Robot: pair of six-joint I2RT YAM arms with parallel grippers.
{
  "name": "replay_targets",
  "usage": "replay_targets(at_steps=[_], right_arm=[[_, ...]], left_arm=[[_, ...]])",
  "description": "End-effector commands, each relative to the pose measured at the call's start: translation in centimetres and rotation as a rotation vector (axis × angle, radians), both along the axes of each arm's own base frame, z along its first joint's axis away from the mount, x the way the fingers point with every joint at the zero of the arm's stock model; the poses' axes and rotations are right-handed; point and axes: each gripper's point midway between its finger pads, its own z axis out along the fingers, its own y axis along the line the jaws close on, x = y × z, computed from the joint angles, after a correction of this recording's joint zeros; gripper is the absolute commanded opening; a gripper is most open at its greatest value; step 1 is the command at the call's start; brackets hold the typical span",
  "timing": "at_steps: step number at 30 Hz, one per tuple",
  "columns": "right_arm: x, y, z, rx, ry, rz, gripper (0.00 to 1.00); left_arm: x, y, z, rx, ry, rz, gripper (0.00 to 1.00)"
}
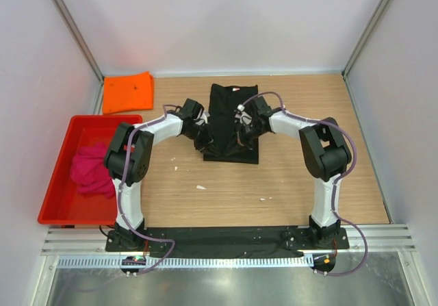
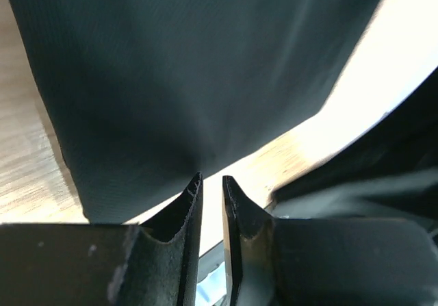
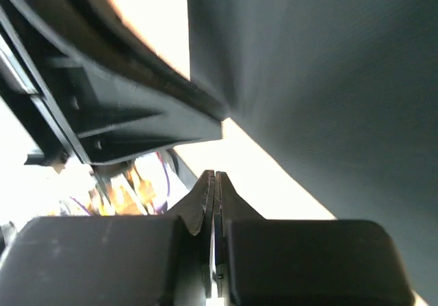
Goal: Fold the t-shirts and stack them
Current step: Fold the tshirt
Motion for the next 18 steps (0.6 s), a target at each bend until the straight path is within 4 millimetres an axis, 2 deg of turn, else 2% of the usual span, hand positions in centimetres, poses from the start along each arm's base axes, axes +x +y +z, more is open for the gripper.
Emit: replay_targets(at_steps=[1,4,12,18], right_arm=[[-2.5,1.5,0.6,0.040,-0.028,0.092,0.01],[-3.0,1.4,-0.3,0.038,0.003,0.084,0.01],[-4.3,0.6,-3.1,0.008,0.058,0.110,0.01],[-4.5,-0.2,-4.6,-0.013,0.075,0.093,0.01]], left_arm=[[0.5,-0.2,1.7,-0.041,-0.095,-0.027,0.18],[-0.2,0.5,0.2,-0.008,-0.072,-0.044,0.17],[-1.6,1.4,-2.2,0.025,-0.034,-0.040,0.16],[-2.0,2.2,-3.5,0.056,-0.019,-0.041,0.15]])
